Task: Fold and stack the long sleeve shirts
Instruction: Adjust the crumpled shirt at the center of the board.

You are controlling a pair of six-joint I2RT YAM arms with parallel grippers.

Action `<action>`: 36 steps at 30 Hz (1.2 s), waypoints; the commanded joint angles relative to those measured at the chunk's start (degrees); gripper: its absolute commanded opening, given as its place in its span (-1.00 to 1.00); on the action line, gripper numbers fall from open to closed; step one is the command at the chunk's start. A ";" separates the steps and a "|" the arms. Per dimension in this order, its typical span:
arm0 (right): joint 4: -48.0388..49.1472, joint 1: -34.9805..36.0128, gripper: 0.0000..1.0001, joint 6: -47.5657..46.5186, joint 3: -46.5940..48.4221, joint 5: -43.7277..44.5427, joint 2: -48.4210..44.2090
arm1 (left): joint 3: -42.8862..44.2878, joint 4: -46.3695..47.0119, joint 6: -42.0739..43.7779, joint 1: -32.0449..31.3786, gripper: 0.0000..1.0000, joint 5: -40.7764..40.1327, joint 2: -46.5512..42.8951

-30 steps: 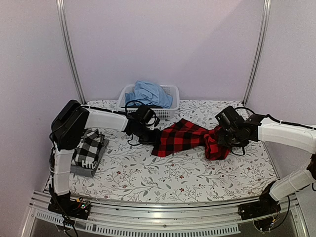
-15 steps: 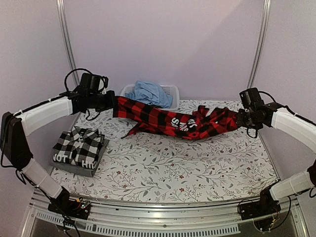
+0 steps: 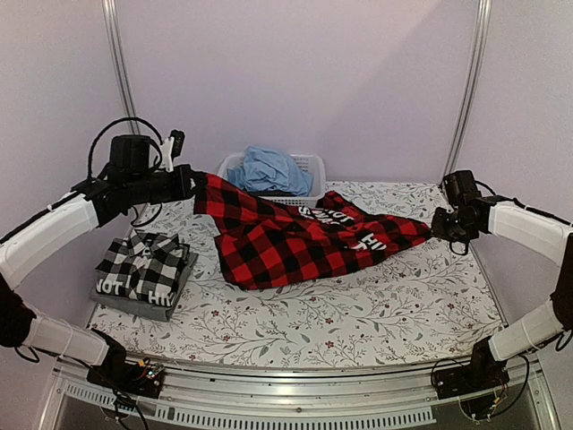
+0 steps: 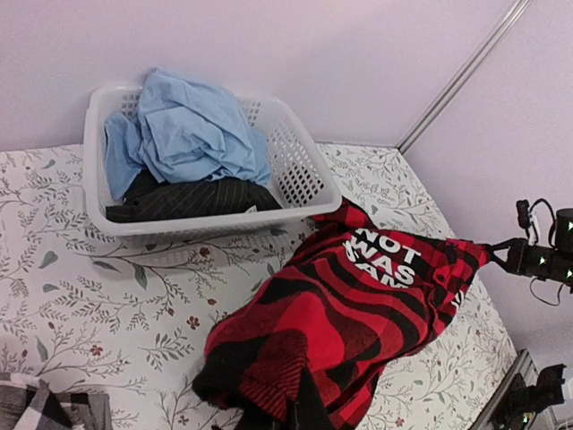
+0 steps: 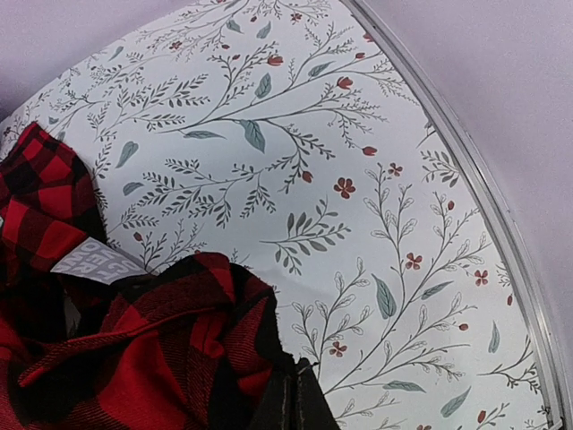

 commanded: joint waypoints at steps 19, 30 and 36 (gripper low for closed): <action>1.81 0.84 -1.00 -4.32 33.77 -30.77 -17.14 | 8.62 4.26 5.23 -15.04 -1.00 13.91 16.73; 11.24 30.17 -1.00 -1.70 32.55 -21.68 6.29 | 24.98 -5.94 -6.30 -13.87 0.23 -2.15 37.40; 13.19 30.35 -0.22 0.13 31.37 -26.65 21.55 | 8.89 -0.36 -9.98 -4.90 0.29 -1.81 25.71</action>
